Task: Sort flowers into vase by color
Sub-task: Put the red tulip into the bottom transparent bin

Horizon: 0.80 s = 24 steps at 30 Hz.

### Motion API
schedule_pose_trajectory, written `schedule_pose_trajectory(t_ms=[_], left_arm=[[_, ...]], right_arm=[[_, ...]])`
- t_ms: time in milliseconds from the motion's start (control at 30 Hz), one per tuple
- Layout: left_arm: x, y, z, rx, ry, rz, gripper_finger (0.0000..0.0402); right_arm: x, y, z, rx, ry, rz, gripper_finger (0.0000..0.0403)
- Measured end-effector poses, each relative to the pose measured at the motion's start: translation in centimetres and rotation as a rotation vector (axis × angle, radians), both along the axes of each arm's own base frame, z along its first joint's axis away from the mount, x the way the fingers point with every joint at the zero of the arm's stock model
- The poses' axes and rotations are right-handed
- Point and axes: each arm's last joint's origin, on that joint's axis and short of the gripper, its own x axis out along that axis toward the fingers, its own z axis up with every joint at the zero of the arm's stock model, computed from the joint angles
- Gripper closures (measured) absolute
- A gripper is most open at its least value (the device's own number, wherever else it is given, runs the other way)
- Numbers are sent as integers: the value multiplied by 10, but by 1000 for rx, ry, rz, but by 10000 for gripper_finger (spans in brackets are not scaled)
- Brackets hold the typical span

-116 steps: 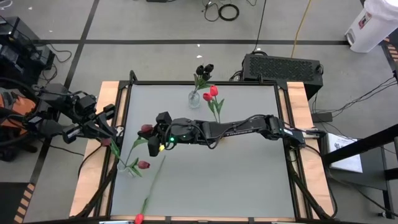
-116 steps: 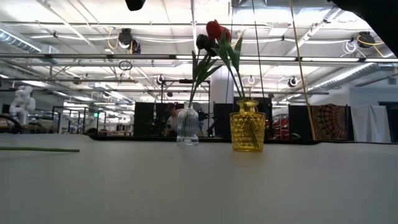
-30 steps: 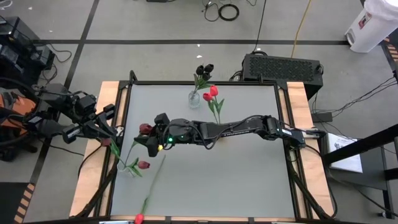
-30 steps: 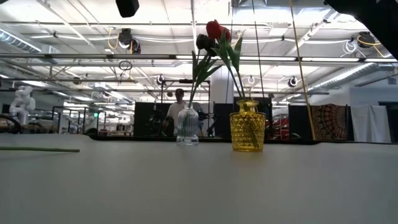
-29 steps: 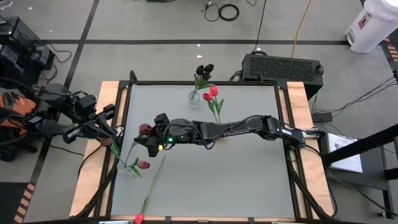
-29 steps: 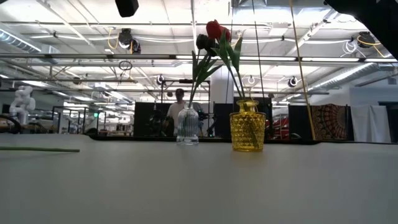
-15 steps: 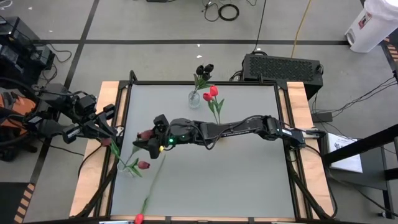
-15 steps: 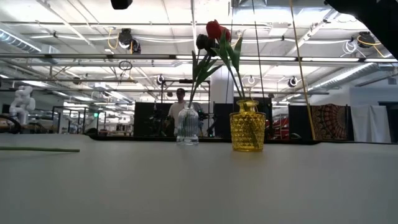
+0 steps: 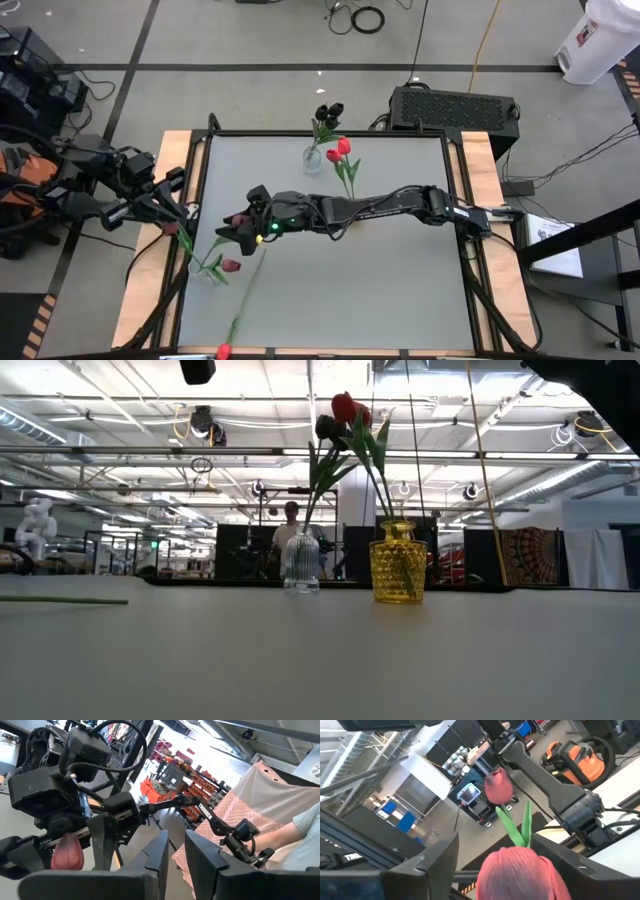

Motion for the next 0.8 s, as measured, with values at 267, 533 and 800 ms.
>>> schedule_pose_trajectory(t_ms=[267,533,800], left_arm=[[0,0,0,0,0,0,333],[0,0,0,0,0,0,333],[0,0,0,0,4,0,333]], right_arm=[[0,-3,0,-13,2,-32,165],[-1,-8,4,-26,-16,-52,165],[-1,-10,5,-31,-21,-100,165]])
